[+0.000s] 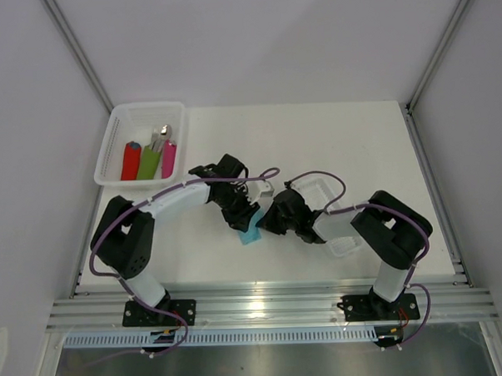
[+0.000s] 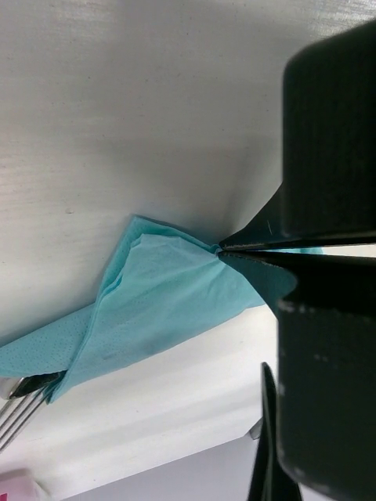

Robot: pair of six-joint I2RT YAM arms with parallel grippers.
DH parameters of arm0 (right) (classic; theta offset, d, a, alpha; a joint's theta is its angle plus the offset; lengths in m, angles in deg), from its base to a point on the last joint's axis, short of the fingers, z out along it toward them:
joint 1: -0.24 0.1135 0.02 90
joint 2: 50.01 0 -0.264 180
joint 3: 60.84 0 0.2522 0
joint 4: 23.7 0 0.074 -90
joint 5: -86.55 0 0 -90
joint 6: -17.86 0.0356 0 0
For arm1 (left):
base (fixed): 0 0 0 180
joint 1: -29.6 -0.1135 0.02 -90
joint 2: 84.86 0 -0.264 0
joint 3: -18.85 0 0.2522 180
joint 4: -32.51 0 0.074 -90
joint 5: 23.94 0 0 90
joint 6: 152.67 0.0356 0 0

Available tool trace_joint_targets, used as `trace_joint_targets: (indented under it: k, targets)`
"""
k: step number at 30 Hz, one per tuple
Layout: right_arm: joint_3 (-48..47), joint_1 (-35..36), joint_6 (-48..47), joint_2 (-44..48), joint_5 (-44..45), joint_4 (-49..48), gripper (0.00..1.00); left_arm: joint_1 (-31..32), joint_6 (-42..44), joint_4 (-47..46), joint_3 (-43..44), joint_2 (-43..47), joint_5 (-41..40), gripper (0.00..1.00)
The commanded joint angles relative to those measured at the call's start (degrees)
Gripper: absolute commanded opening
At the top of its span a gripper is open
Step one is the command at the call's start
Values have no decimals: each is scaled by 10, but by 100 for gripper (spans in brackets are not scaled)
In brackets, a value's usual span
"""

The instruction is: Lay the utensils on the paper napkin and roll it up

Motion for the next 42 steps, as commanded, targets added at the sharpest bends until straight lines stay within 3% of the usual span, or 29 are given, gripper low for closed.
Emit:
trace_joint_targets:
  k: [1,13,25,34,42]
  targets:
    - [15,11,14,-6,21,-14,0,11,6,-13,12,-9,-29,40]
    - [74,46,68,6,14,-62,0,58,44,-32,-75,17,-14,40]
    - [81,52,79,14,19,-73,0,74,46,-31,-75,10,-10,39]
    - [80,52,76,10,20,-71,0,80,99,32,-78,100,113,42]
    - [80,52,76,17,24,-65,0,79,68,-9,-72,73,41,28]
